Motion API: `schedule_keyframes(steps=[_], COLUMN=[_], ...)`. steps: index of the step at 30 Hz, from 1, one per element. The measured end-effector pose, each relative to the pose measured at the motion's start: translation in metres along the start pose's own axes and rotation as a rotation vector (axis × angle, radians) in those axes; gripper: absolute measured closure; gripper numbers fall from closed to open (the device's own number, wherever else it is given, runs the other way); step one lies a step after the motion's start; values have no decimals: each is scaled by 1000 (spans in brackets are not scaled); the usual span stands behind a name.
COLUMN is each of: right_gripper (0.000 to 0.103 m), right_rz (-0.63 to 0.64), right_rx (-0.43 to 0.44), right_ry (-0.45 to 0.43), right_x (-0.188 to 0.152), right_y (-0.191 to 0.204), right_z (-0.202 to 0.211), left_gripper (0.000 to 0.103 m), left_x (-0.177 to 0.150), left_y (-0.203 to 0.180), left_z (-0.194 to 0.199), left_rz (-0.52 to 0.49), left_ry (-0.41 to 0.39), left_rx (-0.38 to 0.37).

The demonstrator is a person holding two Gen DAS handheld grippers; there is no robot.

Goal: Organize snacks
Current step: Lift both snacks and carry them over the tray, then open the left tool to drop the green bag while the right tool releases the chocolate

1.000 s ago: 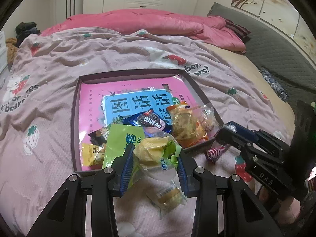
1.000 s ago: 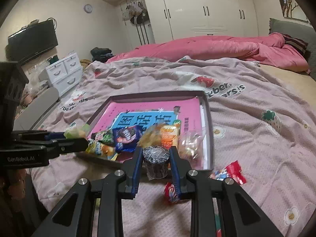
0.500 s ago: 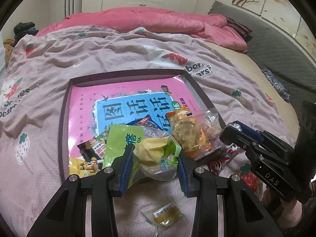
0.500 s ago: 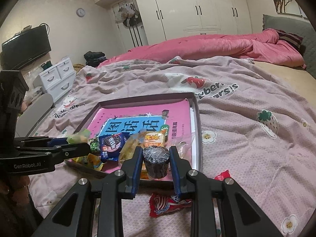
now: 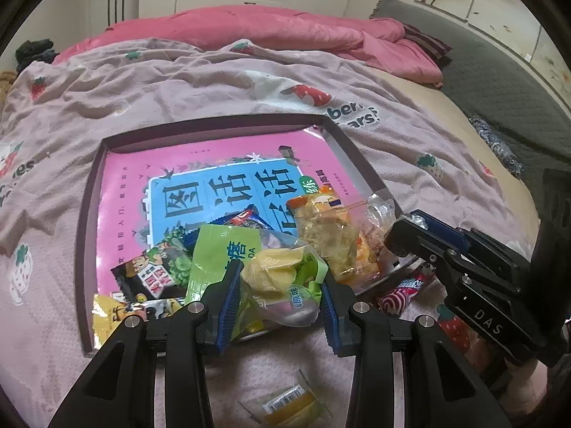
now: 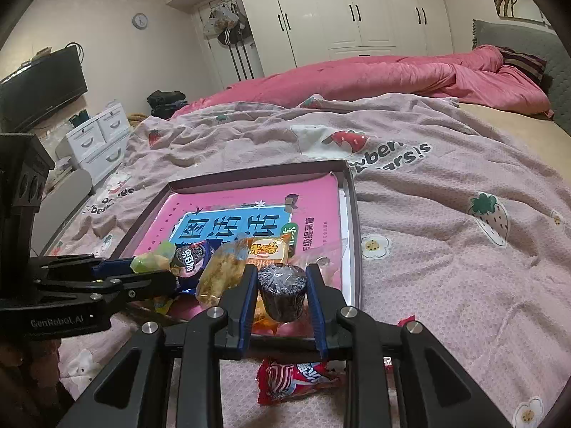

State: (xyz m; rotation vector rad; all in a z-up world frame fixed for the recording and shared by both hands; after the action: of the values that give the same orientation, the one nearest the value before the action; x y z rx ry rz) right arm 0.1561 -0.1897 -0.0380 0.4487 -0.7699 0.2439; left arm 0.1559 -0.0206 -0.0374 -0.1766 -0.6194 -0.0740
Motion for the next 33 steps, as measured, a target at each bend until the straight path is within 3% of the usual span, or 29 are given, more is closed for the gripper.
schedule_keyframes(steps=[33], right_gripper=[75], right_rz=[40], right_rx=[-25], right_ry=[20], right_x=[1], right_y=[6], right_z=[-24], left_gripper=[61], left_x=[4], left_y=[2], left_z=[-23], left_rz=[-9], left_ry=[-9], left_rx=[-4])
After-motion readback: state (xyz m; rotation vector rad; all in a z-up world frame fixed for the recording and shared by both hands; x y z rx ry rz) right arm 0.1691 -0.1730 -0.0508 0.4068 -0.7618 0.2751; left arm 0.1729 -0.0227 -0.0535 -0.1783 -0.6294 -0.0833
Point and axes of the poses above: each gripper's, at about its wrist camera, not at the fingertips, and z roughly against the way its jaws point, y to its left, x to its top, the point moved 2 cm from there along -z, roughly the way its jaws point, and after that the axes turned 5 degrees about -z, right-handed, at the moved point
